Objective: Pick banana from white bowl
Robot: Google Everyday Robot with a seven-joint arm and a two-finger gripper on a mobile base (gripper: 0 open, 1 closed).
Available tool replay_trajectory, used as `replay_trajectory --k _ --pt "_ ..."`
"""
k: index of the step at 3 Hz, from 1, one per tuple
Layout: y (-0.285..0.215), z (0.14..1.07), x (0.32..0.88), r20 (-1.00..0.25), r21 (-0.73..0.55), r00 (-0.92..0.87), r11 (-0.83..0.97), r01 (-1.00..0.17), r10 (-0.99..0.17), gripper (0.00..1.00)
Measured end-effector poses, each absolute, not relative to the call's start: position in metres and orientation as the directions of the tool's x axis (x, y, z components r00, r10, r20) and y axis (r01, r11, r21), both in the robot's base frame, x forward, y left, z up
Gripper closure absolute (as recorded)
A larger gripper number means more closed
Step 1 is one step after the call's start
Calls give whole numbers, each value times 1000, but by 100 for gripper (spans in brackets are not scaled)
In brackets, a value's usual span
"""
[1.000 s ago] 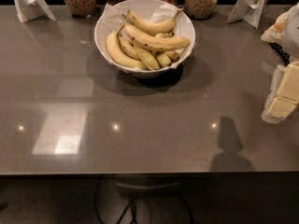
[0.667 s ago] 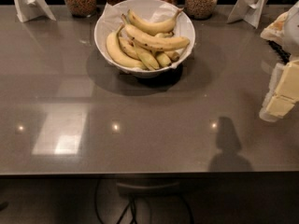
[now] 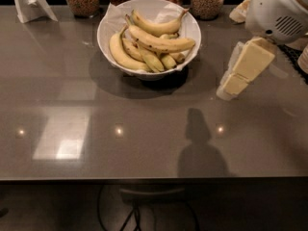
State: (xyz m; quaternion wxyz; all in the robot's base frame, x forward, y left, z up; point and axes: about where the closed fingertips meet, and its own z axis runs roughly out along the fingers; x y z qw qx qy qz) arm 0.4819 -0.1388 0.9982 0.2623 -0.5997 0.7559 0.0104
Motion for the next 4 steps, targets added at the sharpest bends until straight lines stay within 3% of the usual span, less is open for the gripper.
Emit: replay_trajectory --k 2,4 --pt "-83 1008 524 -524 -293 -84 272 -916 -848 0" --pt "-16 1002 615 -622 -244 -54 259 -934 -781 0"
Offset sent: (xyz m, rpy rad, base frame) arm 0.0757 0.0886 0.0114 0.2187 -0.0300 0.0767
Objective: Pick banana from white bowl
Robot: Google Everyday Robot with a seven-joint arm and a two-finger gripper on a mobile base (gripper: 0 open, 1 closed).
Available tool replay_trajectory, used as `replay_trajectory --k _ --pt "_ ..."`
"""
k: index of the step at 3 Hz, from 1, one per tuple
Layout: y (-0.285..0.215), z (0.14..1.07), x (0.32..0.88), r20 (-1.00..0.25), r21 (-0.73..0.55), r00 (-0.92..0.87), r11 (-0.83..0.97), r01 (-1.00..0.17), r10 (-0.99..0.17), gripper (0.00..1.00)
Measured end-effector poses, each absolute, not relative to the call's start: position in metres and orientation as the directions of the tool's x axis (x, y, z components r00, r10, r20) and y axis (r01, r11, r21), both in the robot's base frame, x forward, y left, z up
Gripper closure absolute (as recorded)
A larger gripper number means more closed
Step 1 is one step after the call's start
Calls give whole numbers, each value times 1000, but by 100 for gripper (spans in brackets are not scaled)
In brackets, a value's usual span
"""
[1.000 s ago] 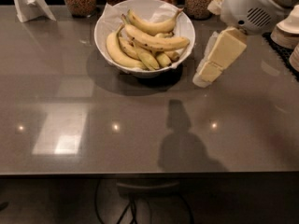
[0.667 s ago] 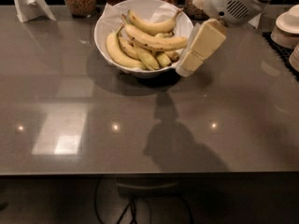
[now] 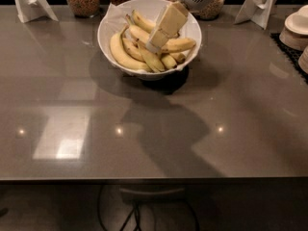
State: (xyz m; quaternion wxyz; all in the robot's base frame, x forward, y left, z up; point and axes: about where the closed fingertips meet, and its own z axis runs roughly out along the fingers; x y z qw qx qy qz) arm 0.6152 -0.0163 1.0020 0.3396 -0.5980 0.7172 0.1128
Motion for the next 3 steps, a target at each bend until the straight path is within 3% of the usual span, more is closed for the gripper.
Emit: replay_trajectory --k 3 --pt "7 996 649 -656 -270 -4 239 -933 -755 0"
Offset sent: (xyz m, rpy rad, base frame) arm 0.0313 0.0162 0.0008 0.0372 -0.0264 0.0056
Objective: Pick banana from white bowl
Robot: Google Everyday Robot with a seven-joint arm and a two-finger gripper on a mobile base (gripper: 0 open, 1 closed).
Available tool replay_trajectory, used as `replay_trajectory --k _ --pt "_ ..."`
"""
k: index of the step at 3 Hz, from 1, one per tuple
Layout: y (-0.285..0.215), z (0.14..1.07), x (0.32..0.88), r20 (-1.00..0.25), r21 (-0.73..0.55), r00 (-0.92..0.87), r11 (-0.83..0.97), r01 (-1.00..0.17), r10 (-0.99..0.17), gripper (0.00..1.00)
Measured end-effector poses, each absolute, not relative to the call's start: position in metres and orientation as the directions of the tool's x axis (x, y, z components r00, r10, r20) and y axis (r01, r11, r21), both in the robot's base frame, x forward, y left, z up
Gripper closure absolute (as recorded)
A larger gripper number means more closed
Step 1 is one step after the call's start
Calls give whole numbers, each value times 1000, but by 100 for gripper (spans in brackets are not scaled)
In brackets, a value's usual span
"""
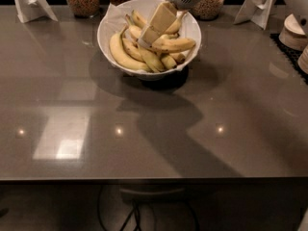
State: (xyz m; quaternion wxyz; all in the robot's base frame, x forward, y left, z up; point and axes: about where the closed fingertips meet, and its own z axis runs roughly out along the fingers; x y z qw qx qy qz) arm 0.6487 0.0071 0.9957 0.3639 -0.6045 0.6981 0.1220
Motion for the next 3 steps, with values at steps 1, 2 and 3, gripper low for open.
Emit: replay_trajectory --k 1,2,3 --pt "10 985 663 -659 -278 10 231 -933 -752 0" --pt "3 970 668 -650 -267 -11 242 -933 -759 0" --pt "-10 955 664 -633 -246 -54 266 -932 -772 13"
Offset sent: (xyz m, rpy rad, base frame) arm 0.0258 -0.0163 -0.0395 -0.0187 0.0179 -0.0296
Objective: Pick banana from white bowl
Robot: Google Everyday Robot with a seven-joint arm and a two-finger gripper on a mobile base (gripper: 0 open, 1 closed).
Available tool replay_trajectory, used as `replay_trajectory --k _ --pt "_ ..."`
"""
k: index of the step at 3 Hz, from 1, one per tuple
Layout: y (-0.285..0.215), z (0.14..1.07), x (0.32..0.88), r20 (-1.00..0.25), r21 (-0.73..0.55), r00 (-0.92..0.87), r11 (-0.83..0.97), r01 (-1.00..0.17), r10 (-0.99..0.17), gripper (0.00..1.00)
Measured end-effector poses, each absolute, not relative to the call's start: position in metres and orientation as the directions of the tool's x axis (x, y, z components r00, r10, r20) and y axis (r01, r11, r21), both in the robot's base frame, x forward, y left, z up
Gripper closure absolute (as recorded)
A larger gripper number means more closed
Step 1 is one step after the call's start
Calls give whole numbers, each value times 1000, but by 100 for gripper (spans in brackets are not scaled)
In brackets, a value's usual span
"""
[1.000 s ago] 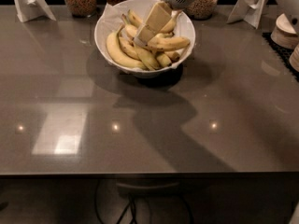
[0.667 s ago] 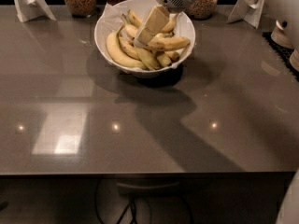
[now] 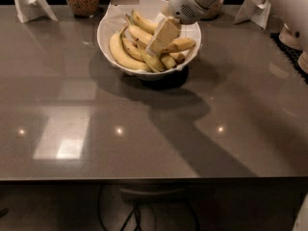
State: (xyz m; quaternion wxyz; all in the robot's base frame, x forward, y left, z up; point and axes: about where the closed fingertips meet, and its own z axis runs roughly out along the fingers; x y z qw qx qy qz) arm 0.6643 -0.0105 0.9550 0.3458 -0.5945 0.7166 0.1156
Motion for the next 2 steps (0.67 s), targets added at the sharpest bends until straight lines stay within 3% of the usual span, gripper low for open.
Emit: replay_trajectory --k 1,2 --pt "-21 941 659 -616 -225 -89 284 -932 -782 29" --pt "-21 937 659 -613 -220 -95 285 -933 -784 34"
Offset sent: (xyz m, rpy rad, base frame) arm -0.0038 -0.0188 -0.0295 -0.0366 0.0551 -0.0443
